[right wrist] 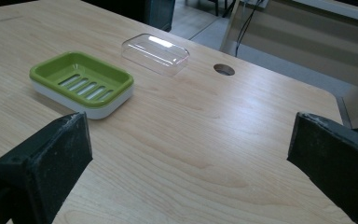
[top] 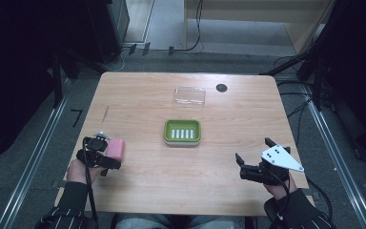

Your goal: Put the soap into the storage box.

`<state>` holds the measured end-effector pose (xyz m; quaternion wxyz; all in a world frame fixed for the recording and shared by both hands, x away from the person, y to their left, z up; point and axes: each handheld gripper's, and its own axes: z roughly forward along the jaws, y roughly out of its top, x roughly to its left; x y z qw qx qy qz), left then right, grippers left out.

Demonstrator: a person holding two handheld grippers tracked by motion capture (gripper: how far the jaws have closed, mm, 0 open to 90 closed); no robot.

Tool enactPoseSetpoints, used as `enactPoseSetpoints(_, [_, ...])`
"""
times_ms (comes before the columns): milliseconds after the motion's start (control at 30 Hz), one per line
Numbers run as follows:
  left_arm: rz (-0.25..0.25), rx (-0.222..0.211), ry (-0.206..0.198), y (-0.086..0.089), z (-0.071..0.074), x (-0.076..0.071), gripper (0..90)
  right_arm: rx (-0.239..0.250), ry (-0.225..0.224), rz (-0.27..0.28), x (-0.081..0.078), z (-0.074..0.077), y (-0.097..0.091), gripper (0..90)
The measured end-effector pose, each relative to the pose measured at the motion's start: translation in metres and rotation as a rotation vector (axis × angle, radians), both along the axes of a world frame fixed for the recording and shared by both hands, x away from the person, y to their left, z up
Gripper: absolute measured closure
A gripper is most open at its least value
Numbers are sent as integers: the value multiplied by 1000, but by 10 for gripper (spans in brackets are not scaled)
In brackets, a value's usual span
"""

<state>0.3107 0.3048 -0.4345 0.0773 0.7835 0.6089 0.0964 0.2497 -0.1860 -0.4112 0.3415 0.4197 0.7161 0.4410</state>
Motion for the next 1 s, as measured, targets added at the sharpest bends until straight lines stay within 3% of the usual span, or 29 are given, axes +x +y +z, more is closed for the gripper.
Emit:
enactPoseSetpoints(667, [35, -35, -4, 10, 8, 15, 69, -19, 12, 20, 3, -1, 4, 0])
enactPoseSetpoints(1000, [28, -55, -13, 2, 9, 26, 66, -36, 21, 22, 3, -1, 5, 0])
